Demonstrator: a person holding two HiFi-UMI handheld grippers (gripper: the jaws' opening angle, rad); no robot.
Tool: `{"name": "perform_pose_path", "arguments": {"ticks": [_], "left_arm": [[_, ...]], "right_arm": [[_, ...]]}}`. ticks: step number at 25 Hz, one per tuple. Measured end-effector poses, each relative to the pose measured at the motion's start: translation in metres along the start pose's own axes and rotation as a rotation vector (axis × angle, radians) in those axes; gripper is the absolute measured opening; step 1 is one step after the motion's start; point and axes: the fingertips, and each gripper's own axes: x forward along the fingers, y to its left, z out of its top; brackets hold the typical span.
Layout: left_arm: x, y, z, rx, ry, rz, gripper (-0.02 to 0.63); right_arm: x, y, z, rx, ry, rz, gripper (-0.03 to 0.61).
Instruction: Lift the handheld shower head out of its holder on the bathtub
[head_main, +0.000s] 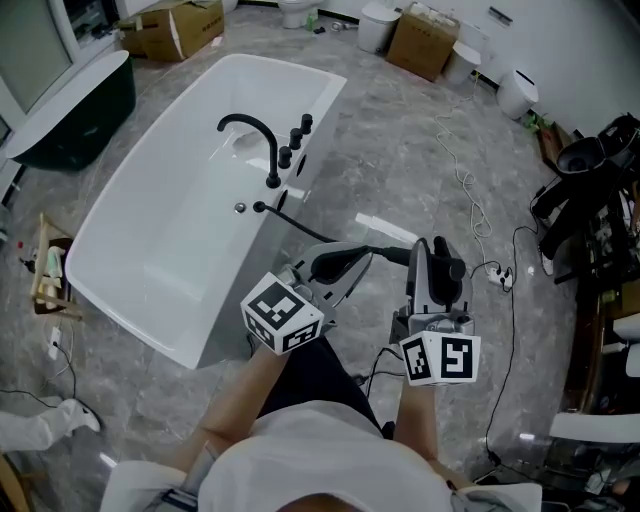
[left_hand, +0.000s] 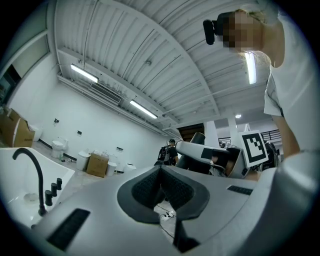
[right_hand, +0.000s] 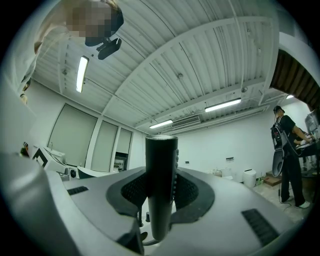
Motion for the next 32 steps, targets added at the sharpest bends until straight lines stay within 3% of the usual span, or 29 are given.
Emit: {"name": "perform_pose_path", "arguments": {"ticks": [32], "left_arm": [[-0.015, 0.01, 0.003, -0.004, -0.018, 0.042, 0.011]], "right_arm": [[0.009, 0.009, 0.001, -0.044, 0.007, 0.026, 0.115]]}}
